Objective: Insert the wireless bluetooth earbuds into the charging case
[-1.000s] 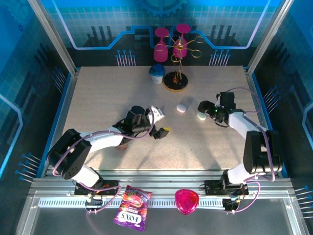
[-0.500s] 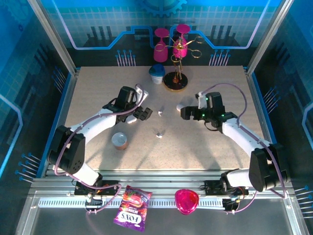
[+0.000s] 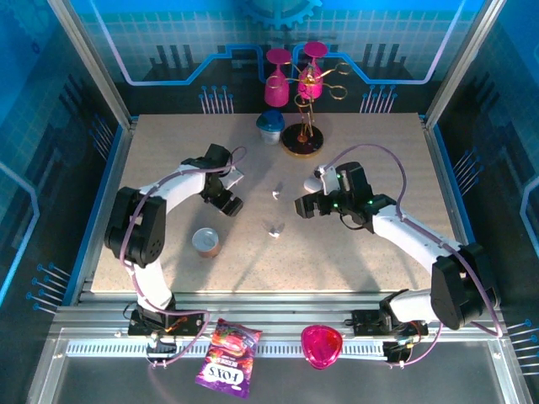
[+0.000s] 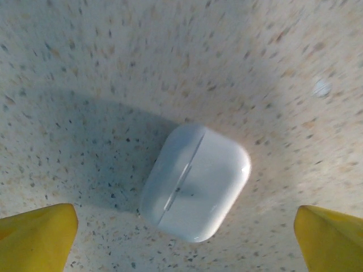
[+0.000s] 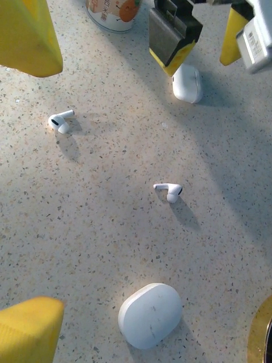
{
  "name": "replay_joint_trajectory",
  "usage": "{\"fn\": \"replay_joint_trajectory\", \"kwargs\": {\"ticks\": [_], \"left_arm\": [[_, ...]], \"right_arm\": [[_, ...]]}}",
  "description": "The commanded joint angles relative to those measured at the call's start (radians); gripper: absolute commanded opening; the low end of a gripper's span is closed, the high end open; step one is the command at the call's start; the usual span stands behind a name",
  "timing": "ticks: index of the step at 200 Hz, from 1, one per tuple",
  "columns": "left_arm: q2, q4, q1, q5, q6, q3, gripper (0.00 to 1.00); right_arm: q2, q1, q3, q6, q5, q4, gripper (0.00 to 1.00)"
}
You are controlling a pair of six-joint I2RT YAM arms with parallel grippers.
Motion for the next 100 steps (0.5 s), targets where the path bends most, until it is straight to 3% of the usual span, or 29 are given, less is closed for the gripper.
{"fn": "replay_joint_trajectory", "kwargs": {"ticks": [1,33,100], "left_arm": [[0.045,-0.086,0.005,-0.016,0.06,0.037,0.97],[0.078,-0.108,0.021,-0.004,0.073,0.067,0.84],[0.103,-0.104,0.023,0.027,0.085,0.054,0.71]], "right_arm": [[0.01,0.01,0.024,-0.017,0.022,-0.007,1.0],[0.003,0.011,0.01,-0.011,0.035,-0.005,1.0],[0.013,0.01,0.007,-0.014,0.053,-0.001,1.0]]}}
